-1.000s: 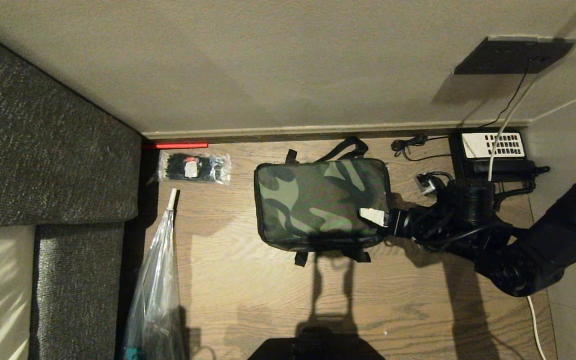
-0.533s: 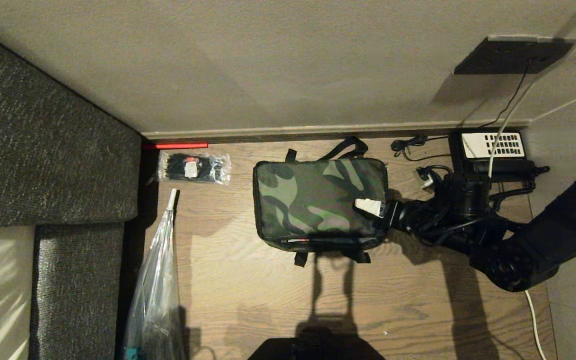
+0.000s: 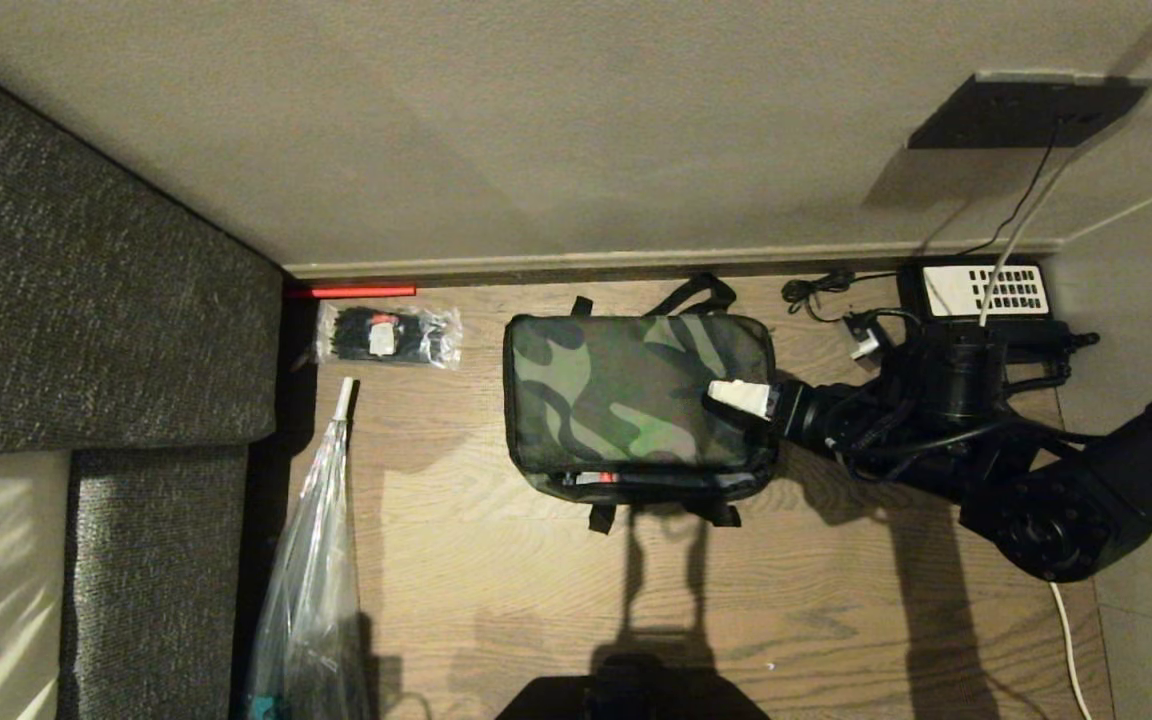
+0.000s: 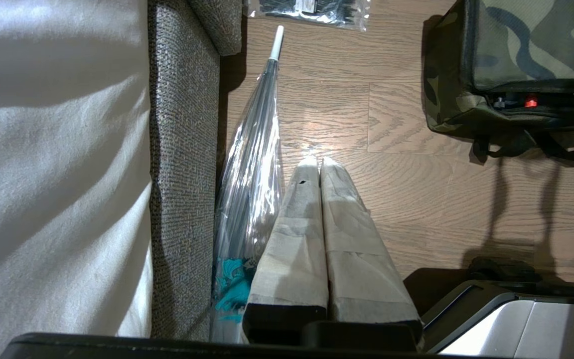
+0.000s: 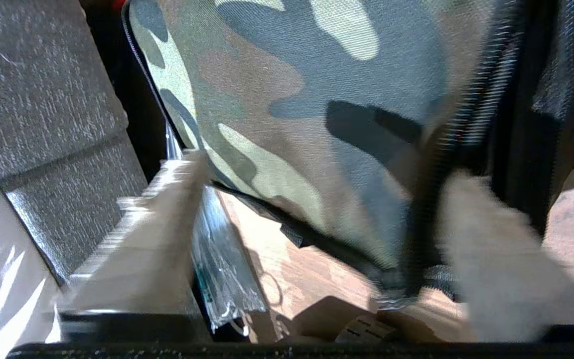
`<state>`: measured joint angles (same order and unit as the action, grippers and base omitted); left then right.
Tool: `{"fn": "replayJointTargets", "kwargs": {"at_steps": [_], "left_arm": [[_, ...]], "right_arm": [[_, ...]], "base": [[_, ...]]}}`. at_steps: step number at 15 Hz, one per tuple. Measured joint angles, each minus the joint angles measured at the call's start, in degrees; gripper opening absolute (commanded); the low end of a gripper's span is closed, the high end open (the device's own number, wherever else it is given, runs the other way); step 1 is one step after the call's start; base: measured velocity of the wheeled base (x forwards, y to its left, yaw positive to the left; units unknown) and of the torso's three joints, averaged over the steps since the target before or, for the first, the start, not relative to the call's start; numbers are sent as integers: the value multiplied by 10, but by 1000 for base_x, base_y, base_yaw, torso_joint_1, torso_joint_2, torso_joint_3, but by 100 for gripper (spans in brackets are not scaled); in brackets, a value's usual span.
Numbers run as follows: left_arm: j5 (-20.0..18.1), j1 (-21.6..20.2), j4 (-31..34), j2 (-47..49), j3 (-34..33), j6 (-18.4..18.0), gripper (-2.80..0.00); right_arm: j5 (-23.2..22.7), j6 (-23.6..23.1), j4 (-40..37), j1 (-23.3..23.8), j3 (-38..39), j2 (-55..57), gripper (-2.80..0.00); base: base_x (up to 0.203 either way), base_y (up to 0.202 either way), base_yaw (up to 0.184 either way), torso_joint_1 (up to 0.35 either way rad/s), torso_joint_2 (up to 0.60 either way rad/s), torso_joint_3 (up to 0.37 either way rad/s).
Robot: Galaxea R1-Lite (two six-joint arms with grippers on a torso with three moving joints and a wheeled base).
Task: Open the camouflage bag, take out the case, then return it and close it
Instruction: Open the top of the storage box
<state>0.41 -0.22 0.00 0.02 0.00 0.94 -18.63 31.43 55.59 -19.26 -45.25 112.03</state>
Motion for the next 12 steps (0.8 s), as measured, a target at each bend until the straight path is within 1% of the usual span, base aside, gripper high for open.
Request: {"fn": "replayJointTargets", "kwargs": {"at_steps": [5, 12], "left_arm": [[0, 0, 0, 0, 0, 0, -280], [0, 0, 0, 0, 0, 0, -280]], "right_arm": [[2, -6, 4, 0, 4, -9, -280], [2, 3, 0, 1, 5, -27, -280]], "base": [[0, 0, 0, 0, 0, 0], [0, 0, 0, 0, 0, 0]]}}
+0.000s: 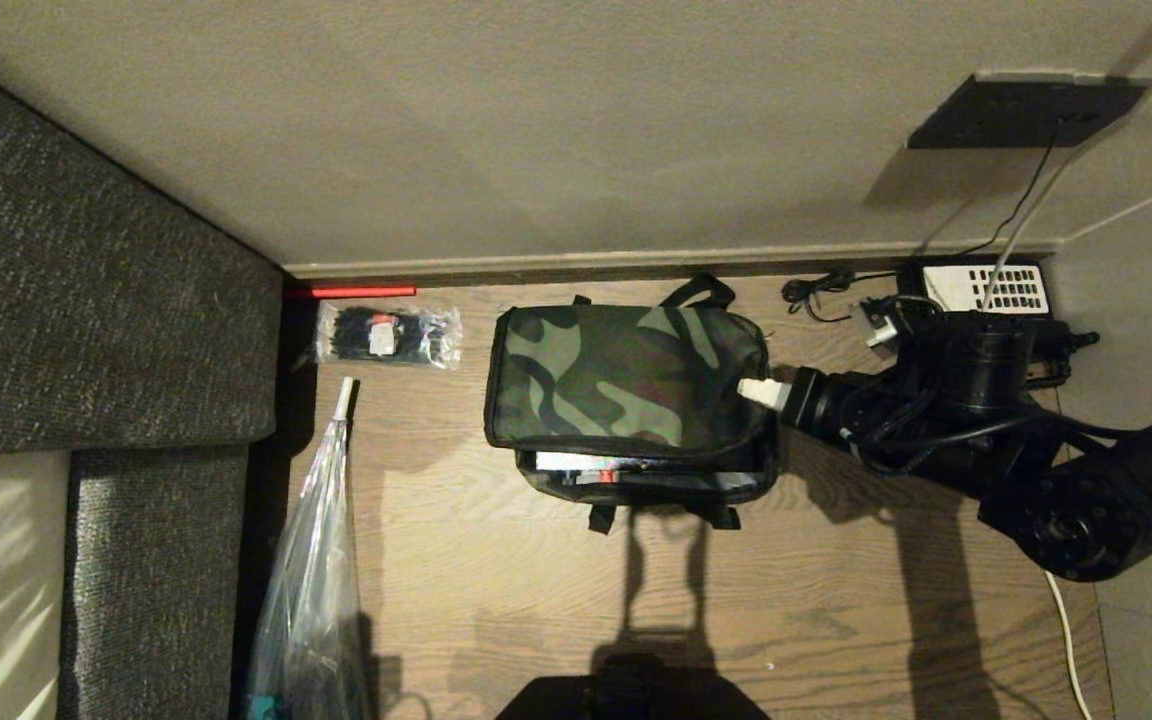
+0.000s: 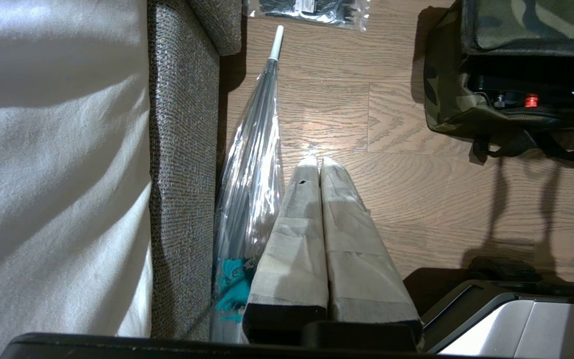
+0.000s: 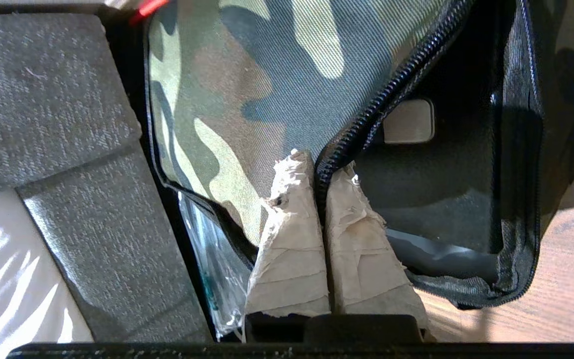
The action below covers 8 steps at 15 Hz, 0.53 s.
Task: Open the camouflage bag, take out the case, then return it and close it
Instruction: Open the top of the storage box
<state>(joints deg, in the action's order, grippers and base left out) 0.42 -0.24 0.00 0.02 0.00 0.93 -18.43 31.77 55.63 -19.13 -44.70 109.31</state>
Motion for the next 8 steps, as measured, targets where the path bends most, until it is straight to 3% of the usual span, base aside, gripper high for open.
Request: {"fn": "replayJointTargets", "kwargs": {"at_steps": [8], "left_arm": [[0, 0, 0, 0, 0, 0, -280]], "right_arm": [[2, 79, 2, 17, -76, -2, -280]], "base": [[0, 0, 0, 0, 0, 0]]}}
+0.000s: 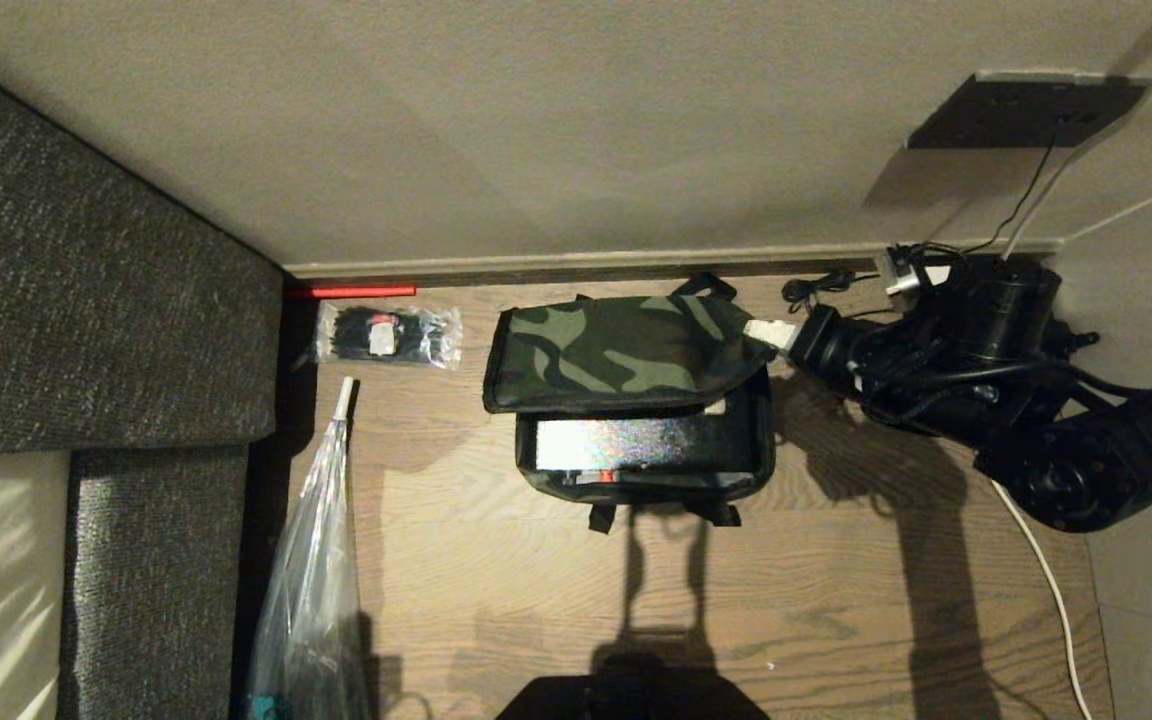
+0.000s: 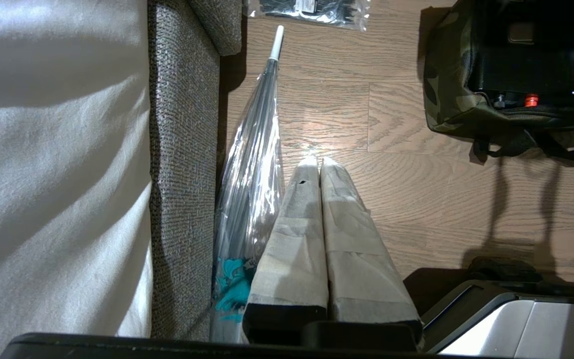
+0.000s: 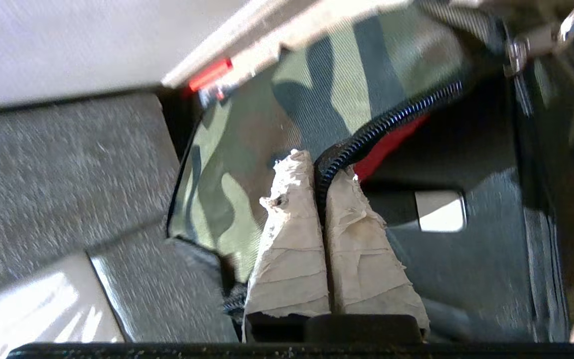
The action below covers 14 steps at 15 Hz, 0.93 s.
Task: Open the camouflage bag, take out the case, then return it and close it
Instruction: Open the top of the storage box
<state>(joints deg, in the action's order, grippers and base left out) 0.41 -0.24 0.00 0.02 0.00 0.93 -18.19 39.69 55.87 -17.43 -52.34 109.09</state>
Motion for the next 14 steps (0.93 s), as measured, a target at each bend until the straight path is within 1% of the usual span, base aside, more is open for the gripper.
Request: {"fn": "replayJointTargets", "kwargs": {"at_steps": [3, 6, 10, 11, 14], "left_arm": [[0, 0, 0, 0, 0, 0, -280], [0, 0, 0, 0, 0, 0, -280], [0, 0, 0, 0, 0, 0, -280], [0, 0, 0, 0, 0, 0, -280], [0, 0, 0, 0, 0, 0, -280]], "right_arm": [[3, 2, 3, 6, -17, 5, -280], [5, 4, 50, 7, -20, 12, -280], [15, 4, 63, 7, -22, 19, -280], [17, 2, 70, 7, -22, 20, 0], [19, -2, 74, 7, -20, 24, 0]], "base": [[0, 0, 0, 0, 0, 0], [0, 0, 0, 0, 0, 0], [0, 0, 0, 0, 0, 0], [0, 0, 0, 0, 0, 0], [0, 0, 0, 0, 0, 0]]}}
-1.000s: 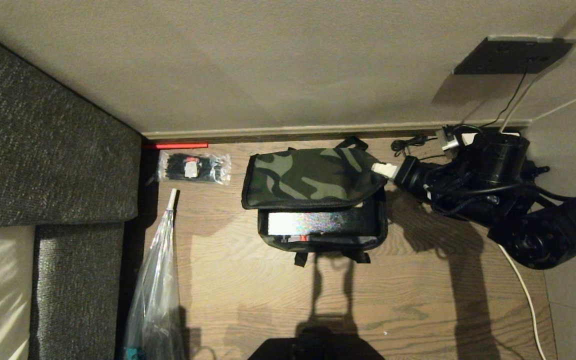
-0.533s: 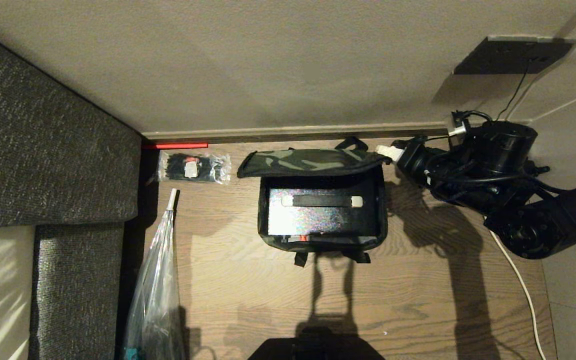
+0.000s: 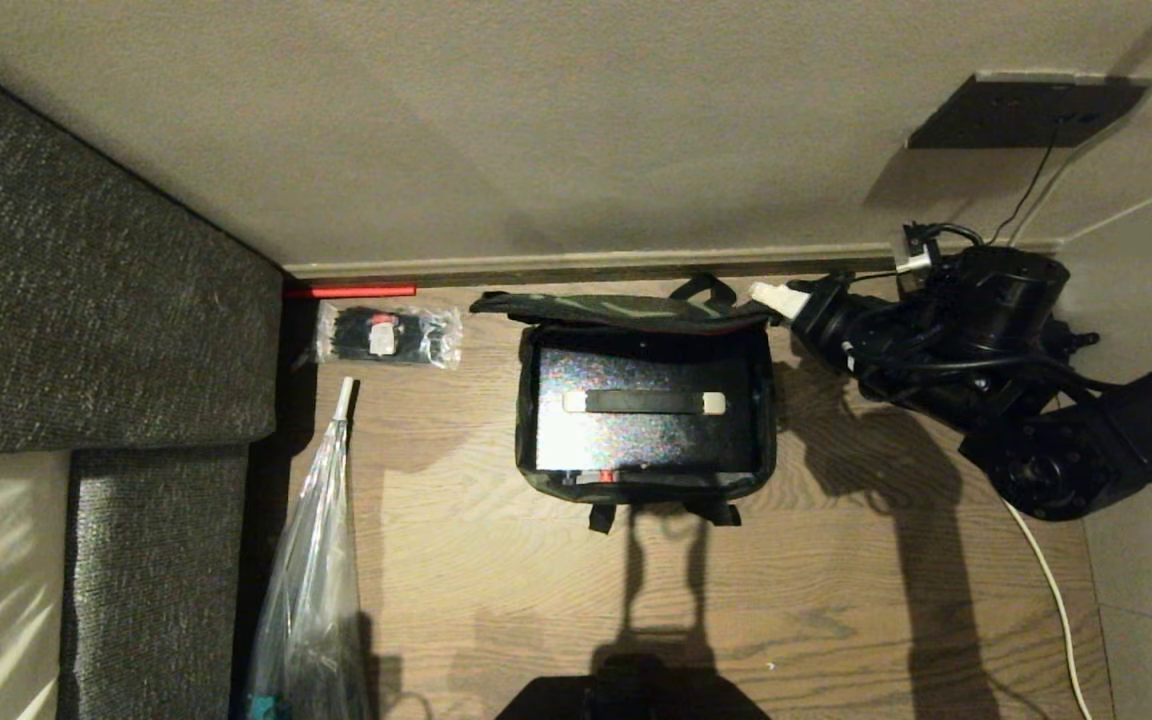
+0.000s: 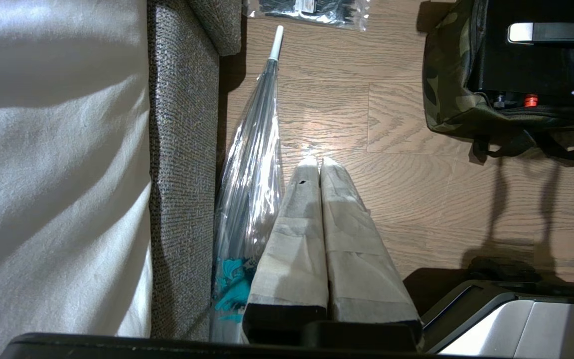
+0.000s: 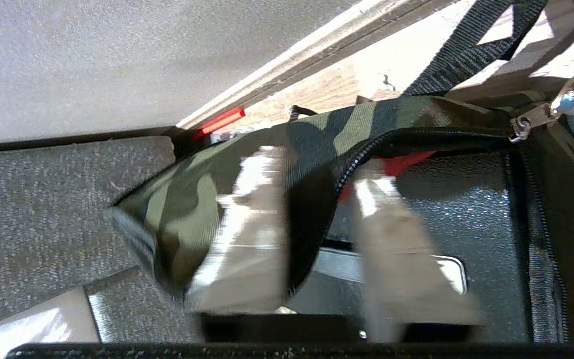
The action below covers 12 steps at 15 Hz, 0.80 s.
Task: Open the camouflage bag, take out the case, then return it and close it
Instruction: Open the top of the storage box
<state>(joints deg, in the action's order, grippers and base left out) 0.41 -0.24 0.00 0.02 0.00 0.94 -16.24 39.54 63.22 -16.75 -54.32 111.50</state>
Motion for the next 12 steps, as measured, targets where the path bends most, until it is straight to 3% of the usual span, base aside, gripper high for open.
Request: {"fn": "replayJointTargets", "kwargs": {"at_steps": [12], "left_arm": [[0, 0, 0, 0, 0, 0, -280]], "right_arm": [[5, 29, 48, 8, -29, 11, 0]], "base": [[0, 0, 0, 0, 0, 0]]}}
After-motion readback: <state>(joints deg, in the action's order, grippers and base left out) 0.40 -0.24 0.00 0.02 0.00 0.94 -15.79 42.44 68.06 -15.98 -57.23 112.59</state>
